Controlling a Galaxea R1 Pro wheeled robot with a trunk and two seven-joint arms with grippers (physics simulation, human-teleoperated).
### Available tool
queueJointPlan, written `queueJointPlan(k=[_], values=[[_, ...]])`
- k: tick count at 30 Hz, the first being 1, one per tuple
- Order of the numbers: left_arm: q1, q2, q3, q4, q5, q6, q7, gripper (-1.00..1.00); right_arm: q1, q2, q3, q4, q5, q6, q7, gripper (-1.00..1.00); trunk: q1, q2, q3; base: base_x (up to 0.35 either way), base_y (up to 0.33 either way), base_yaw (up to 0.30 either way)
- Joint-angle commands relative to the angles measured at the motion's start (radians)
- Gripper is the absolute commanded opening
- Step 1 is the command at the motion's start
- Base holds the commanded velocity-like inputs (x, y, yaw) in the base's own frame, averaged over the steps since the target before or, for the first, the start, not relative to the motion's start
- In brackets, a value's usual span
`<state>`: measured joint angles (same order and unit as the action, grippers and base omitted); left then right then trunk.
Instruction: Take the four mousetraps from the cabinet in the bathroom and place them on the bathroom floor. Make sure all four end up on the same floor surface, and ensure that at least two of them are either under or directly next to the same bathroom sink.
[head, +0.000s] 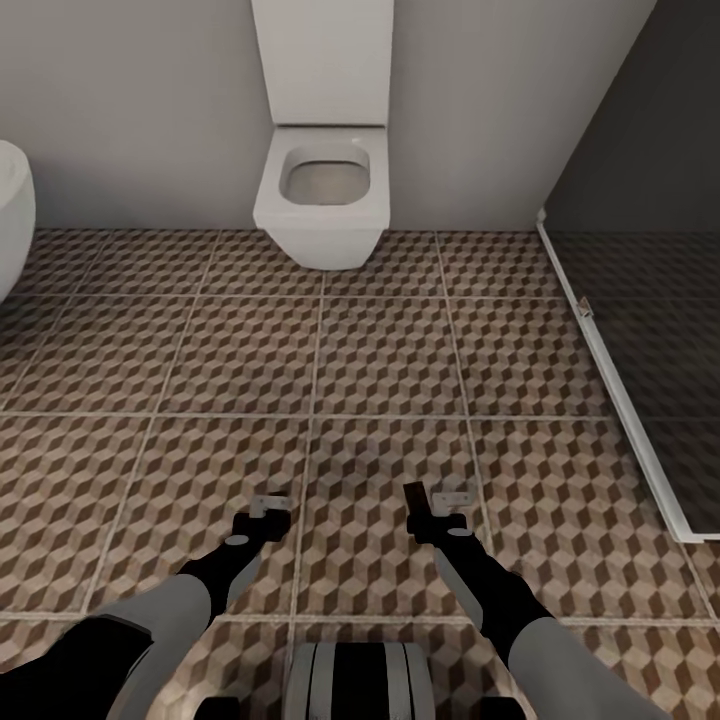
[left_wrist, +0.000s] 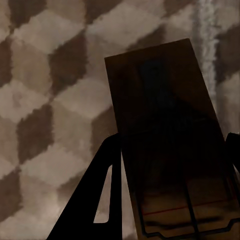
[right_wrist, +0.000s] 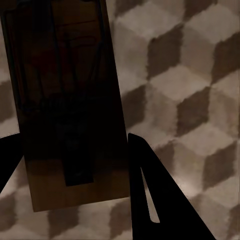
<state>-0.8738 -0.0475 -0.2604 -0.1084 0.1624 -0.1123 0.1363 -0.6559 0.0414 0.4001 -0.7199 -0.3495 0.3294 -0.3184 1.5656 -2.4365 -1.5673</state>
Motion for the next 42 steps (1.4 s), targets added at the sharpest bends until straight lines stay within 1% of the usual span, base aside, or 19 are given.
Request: queueJointPlan(k=[1,9,12,15,20,23,26,28,31,39,42], values=[[-0.001,0.000,-0.010,0.001,0.008,-0.003,0.008,-1.00,-0.001,0.000,0.005,-0.001,-0.013,0.002,-0.010,-1.00,0.004,-0.007,-0.005,0.000,0.000,0.000],[-0.001,0.000,-0.010,0.001,0.008,-0.004,0.008,-1.00,-0.001,0.000,0.005,-0.001,-0.013,0.002,-0.010,-1.00,0.034,-0.063,-0.043,0.000,0.000,0.000],[-0.001,0.000,-0.010,0.001,0.008,-0.004,0.008,-1.00,-0.001,0.000,0.006,-0.001,-0.013,0.002,-0.010,-1.00,0.036,-0.064,-0.060,0.000,0.000,0.000],[-0.001,0.000,-0.010,0.001,0.008,-0.004,0.008,-1.00,-0.001,-0.001,0.006,-0.001,-0.013,0.001,-0.010,-1.00,0.036,-0.064,-0.065,0.000,0.000,0.000],[-0.001,0.000,-0.010,0.001,0.008,-0.004,0.008,-1.00,-0.001,-0.002,0.007,-0.001,-0.011,-0.004,-0.007,-1.00,0.036,-0.064,-0.069,0.000,0.000,0.000],[-0.001,-0.001,-0.010,0.001,0.008,-0.005,0.008,-1.00,0.000,-0.003,0.008,0.001,-0.008,-0.020,-0.004,-1.00,0.036,-0.064,-0.069,0.000,0.000,0.000],[-0.001,-0.001,-0.010,0.001,0.008,-0.006,0.008,-1.00,0.001,-0.007,0.008,0.007,-0.006,-0.080,0.008,-1.00,0.036,-0.064,-0.069,0.000,0.000,0.000],[-0.001,-0.001,-0.010,0.001,0.008,-0.006,0.008,-1.00,0.001,-0.008,0.008,0.013,-0.004,-0.097,0.019,-1.00,0.036,-0.064,-0.069,0.000,0.000,0.000],[-0.001,-0.001,-0.010,0.001,0.008,-0.007,0.008,-1.00,0.001,-0.009,0.009,0.037,-0.001,-0.120,0.053,-1.00,0.036,-0.064,-0.069,0.000,0.000,0.000],[-0.001,-0.001,-0.010,0.001,0.008,-0.007,0.008,-1.00,0.001,-0.008,0.010,0.050,0.000,-0.129,0.072,-1.00,0.036,-0.064,-0.069,0.000,0.000,0.000],[-0.001,-0.001,-0.010,0.000,0.008,-0.009,0.008,-1.00,0.001,-0.005,0.012,0.073,0.000,-0.131,0.073,-1.00,0.036,-0.064,-0.069,0.000,0.000,0.000]])
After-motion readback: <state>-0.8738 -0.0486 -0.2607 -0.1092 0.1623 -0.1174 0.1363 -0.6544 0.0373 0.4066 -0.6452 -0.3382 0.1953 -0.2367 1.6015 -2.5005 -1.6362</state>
